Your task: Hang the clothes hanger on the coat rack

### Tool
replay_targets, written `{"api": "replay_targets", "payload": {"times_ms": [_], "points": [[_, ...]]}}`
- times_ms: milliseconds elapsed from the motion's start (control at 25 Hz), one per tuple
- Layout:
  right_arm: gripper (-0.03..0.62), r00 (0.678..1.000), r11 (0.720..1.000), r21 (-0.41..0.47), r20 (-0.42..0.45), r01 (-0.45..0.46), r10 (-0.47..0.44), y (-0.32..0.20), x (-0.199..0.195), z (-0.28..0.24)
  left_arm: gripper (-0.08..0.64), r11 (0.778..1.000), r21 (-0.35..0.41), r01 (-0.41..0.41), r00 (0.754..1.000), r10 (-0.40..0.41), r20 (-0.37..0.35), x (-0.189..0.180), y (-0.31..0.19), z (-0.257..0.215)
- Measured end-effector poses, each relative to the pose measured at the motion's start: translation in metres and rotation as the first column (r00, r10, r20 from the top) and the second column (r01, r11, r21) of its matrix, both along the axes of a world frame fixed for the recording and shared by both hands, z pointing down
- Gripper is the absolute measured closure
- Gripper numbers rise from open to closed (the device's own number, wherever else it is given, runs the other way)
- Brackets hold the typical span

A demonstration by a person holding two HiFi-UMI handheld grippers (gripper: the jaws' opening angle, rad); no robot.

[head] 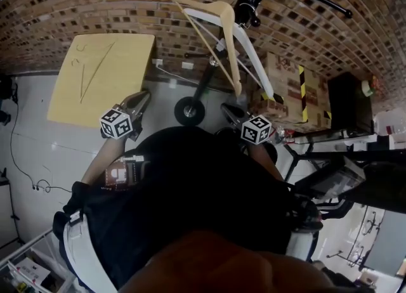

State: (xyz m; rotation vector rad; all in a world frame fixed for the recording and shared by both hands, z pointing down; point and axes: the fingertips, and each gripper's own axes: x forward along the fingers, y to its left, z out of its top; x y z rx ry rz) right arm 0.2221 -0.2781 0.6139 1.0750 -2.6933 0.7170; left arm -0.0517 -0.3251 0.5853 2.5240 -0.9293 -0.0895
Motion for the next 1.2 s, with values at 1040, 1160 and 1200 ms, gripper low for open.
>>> {"api": "replay_targets", "payload": {"times_ms": [1040, 1160, 1200], "points": [[0.580, 0.998, 1.000, 0.007, -0.067, 0.016, -0.016, 0.004, -0.005, 0.004, 0.558, 1.000, -0.017, -0.009, 1.000, 0.009, 0.004, 0.003, 0.005, -0.003], [0.580, 0.997, 1.000, 0.009, -0.069, 0.023, -0.022, 0.004, -0.006, 0.004, 0.558, 1.000, -0.007, -0.009, 1.000, 0.009, 0.000, 0.002, 0.006, -0.003], [0.580, 0.997, 1.000, 0.010, -0.070, 0.026, -0.025, 0.004, -0.006, 0.004, 0.558, 1.000, -0.005, -0.007, 1.000, 0.007, -0.001, 0.002, 0.006, -0.003]]}}
